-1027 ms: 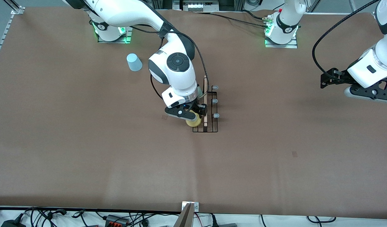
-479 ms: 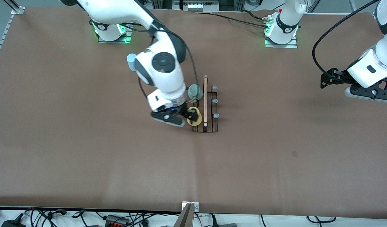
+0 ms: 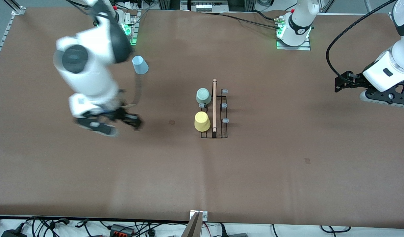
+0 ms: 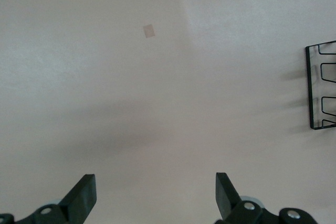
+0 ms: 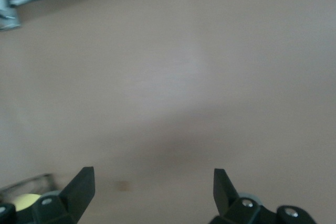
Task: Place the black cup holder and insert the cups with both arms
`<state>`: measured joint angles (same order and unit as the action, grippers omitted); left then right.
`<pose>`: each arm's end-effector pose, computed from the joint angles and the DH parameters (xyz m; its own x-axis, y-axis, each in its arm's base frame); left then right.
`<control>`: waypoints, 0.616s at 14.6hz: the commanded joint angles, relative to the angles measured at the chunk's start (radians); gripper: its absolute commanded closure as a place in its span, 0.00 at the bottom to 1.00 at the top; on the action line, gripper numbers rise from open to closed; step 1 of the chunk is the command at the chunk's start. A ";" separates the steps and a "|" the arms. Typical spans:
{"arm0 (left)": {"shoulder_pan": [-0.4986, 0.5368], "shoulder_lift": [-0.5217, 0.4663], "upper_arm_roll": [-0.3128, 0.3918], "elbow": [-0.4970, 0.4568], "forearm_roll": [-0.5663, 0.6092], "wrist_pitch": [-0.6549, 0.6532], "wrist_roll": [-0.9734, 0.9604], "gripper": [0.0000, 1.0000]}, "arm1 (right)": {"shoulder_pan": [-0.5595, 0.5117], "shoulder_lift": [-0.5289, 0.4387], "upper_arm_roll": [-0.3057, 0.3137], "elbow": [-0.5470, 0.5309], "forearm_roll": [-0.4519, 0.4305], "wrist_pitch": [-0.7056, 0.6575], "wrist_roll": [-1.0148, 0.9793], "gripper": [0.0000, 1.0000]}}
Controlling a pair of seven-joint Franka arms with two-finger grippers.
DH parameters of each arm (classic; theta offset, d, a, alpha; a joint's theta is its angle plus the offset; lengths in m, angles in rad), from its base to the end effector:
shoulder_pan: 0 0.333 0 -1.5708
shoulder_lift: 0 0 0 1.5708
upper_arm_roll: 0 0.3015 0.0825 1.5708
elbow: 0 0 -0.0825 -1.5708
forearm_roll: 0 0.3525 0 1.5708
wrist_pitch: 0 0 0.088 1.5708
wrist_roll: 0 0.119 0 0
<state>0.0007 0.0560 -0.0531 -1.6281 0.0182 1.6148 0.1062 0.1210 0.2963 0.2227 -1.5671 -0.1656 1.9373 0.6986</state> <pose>0.5378 -0.0254 0.5468 0.9848 -0.1587 -0.0704 -0.1596 -0.9871 -0.0077 0.5968 0.1842 0.4666 0.9445 -0.3052 0.1216 -0.3099 -0.9506 0.0209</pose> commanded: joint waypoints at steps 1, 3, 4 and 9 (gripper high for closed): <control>0.002 -0.016 -0.002 -0.009 0.017 -0.007 0.003 0.00 | -0.200 -0.118 0.061 -0.111 0.024 -0.087 -0.221 0.00; 0.002 -0.016 -0.002 -0.009 0.017 -0.007 0.003 0.00 | -0.305 -0.158 0.061 -0.111 0.026 -0.109 -0.344 0.00; 0.002 -0.016 -0.002 -0.009 0.017 -0.007 0.003 0.00 | -0.348 -0.173 0.061 -0.110 0.037 -0.109 -0.370 0.00; 0.002 -0.016 -0.002 -0.009 0.017 -0.007 0.003 0.00 | -0.472 -0.262 0.056 -0.070 0.164 -0.217 -0.383 0.00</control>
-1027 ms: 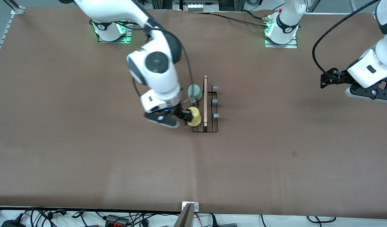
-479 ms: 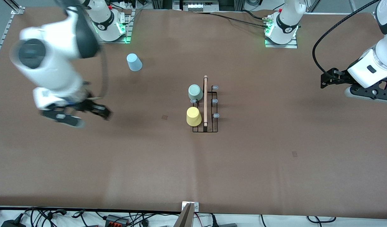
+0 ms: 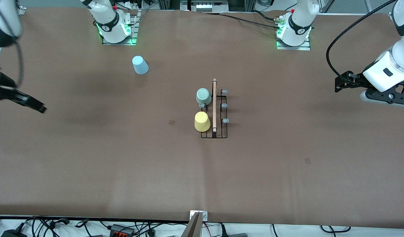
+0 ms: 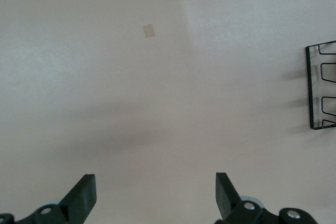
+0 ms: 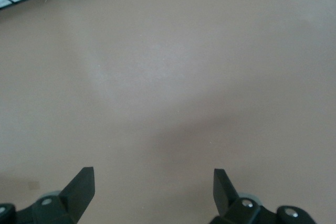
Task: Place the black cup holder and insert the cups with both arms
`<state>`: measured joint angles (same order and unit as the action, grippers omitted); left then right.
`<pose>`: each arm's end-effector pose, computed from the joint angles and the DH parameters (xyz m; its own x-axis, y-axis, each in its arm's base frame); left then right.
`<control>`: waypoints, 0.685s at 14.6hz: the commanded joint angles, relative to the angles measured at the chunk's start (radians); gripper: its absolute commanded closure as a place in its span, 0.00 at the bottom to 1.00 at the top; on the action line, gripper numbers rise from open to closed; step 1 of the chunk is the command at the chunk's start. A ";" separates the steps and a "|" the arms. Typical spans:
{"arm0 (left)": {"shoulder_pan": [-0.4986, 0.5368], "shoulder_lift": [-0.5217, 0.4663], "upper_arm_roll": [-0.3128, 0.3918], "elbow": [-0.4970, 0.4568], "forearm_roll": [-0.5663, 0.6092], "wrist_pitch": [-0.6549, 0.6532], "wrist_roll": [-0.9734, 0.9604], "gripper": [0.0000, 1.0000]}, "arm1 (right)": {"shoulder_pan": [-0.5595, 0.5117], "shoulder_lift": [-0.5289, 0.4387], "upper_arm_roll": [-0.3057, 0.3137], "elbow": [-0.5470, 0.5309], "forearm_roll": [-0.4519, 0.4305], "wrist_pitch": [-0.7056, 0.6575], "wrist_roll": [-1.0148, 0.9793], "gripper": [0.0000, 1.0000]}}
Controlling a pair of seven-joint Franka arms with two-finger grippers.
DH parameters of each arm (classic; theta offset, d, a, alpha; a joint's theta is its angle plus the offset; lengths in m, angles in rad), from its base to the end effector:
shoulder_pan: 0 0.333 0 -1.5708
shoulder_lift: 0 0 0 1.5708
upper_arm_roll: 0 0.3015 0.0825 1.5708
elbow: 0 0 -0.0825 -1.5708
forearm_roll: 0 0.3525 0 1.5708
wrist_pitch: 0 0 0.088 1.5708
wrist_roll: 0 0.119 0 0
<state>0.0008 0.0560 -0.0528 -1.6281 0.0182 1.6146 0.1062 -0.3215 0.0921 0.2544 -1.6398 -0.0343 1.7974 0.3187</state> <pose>0.5377 -0.0252 0.5468 0.9849 -0.1583 -0.0706 -0.1592 -0.9872 -0.0077 0.5642 -0.0466 0.5391 0.9260 -0.3714 0.0683 -0.3715 -0.9284 -0.0113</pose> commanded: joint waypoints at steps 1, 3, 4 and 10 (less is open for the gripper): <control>0.004 -0.016 -0.002 -0.009 0.019 -0.007 0.003 0.00 | -0.030 -0.054 0.026 0.047 0.025 -0.137 0.005 0.00; 0.002 -0.016 -0.002 -0.009 0.019 -0.007 0.003 0.00 | -0.021 -0.020 0.022 0.138 0.021 -0.196 -0.009 0.00; 0.002 -0.016 -0.002 -0.009 0.017 -0.007 0.003 0.00 | 0.016 0.001 -0.006 0.168 0.022 -0.199 -0.022 0.00; 0.004 -0.016 -0.002 -0.010 0.019 -0.007 0.003 0.00 | 0.260 -0.006 -0.251 0.163 0.021 -0.226 -0.150 0.00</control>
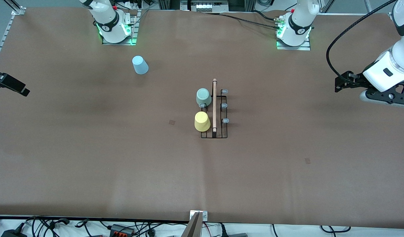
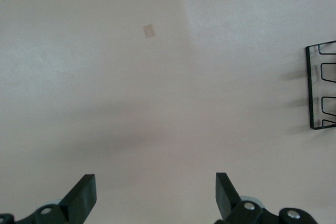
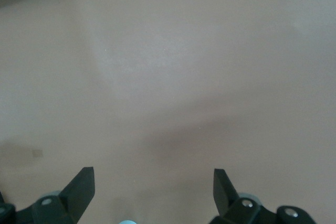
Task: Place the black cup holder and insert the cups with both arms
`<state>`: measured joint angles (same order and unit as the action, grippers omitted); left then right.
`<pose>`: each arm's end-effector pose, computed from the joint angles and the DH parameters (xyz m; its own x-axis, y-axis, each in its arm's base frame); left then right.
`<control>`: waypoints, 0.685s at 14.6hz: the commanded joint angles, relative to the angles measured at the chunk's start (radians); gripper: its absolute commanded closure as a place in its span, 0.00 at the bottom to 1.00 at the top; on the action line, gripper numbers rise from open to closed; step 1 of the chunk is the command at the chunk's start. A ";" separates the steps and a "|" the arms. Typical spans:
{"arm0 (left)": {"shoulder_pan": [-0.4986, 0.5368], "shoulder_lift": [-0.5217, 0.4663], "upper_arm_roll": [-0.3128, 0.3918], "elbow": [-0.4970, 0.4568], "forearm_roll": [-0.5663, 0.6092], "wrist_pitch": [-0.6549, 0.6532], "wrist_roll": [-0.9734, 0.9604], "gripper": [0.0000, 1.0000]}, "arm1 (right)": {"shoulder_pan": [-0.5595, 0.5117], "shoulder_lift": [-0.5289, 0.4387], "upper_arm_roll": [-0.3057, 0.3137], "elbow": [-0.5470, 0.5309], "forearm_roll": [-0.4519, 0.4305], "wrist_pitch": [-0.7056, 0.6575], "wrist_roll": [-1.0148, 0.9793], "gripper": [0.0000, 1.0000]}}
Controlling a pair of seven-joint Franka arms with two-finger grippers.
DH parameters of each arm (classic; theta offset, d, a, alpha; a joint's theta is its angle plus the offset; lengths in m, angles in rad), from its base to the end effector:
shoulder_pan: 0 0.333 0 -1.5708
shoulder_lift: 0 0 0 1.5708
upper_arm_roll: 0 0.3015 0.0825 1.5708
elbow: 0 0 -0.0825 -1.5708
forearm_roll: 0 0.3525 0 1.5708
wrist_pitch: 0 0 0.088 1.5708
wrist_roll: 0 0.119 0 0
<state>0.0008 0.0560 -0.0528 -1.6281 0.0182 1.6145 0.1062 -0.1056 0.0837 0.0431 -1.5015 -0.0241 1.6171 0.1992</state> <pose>0.5377 -0.0252 0.5467 0.9849 -0.1583 -0.0707 -0.1592 -0.9872 -0.0077 0.5515 -0.0383 0.5879 0.9655 -0.2578 0.0354 -0.2584 -0.9659 0.0138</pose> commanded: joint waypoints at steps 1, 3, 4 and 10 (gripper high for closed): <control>0.002 -0.016 -0.002 -0.010 0.017 -0.007 0.003 0.00 | 0.049 0.001 -0.037 0.027 0.009 -0.093 -0.023 0.00; 0.002 -0.016 -0.002 -0.009 0.017 -0.007 0.003 0.00 | 0.055 0.007 -0.037 0.026 0.001 -0.097 -0.038 0.00; 0.002 -0.016 -0.002 -0.010 0.017 -0.007 0.003 0.00 | 0.053 0.010 -0.035 0.024 -0.003 -0.083 -0.044 0.00; 0.004 -0.016 -0.002 -0.010 0.019 -0.007 0.003 0.00 | 0.046 0.010 0.011 0.009 -0.010 -0.079 -0.070 0.00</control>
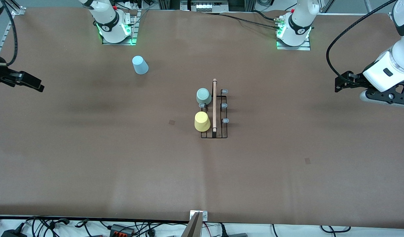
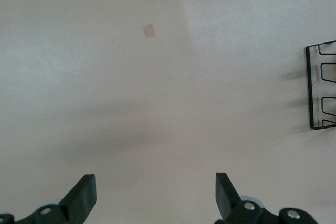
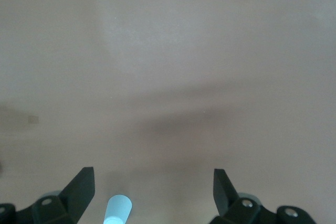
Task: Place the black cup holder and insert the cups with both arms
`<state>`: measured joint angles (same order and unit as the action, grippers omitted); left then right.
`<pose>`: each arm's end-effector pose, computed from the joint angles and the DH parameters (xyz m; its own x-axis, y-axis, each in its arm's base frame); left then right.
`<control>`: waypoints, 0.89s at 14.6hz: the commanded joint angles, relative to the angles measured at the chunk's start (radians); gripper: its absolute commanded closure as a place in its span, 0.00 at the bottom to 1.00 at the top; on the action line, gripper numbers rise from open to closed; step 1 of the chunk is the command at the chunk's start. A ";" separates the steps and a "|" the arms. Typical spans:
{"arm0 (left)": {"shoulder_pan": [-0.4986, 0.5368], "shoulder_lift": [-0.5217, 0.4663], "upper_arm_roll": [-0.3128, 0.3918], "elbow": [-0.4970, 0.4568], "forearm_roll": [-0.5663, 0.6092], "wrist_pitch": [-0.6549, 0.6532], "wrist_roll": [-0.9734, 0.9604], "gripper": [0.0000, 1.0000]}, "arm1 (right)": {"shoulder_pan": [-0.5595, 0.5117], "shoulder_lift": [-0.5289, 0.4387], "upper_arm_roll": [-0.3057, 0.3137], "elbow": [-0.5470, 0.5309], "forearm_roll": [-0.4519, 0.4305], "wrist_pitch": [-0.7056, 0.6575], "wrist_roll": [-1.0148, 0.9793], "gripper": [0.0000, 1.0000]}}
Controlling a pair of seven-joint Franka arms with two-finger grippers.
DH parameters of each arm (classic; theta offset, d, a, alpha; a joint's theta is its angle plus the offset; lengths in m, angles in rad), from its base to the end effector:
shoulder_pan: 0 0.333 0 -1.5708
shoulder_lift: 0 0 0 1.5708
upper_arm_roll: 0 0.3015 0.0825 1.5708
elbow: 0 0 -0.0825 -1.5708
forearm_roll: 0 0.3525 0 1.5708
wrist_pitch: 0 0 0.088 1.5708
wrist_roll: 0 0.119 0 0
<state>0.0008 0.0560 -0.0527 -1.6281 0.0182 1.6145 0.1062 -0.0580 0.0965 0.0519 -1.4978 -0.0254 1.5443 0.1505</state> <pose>0.5377 -0.0252 0.5467 0.9849 -0.1582 -0.0707 -0.1591 -0.9872 -0.0077 0.5474 -0.0078 0.5762 0.9866 -0.1566 -0.0462 -0.1554 -0.9875 0.0276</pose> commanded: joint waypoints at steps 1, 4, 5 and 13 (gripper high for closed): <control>0.004 -0.016 -0.002 -0.010 0.017 -0.007 0.003 0.00 | -0.009 -0.003 0.002 0.007 -0.010 -0.003 -0.044 0.00; 0.004 -0.016 -0.002 -0.010 0.017 -0.007 0.004 0.00 | -0.019 -0.017 0.002 0.013 -0.010 -0.003 -0.091 0.00; 0.004 -0.016 -0.002 -0.010 0.019 -0.007 0.004 0.00 | -0.020 -0.020 0.002 0.013 -0.010 -0.001 -0.091 0.00; 0.004 -0.016 -0.002 -0.010 0.017 -0.007 0.004 0.00 | -0.028 -0.029 -0.007 0.017 -0.010 0.000 -0.149 0.00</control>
<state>0.0008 0.0560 -0.0527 -1.6281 0.0182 1.6144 0.1062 -0.0802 0.0780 0.0442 -1.4860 -0.0274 1.5476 0.0464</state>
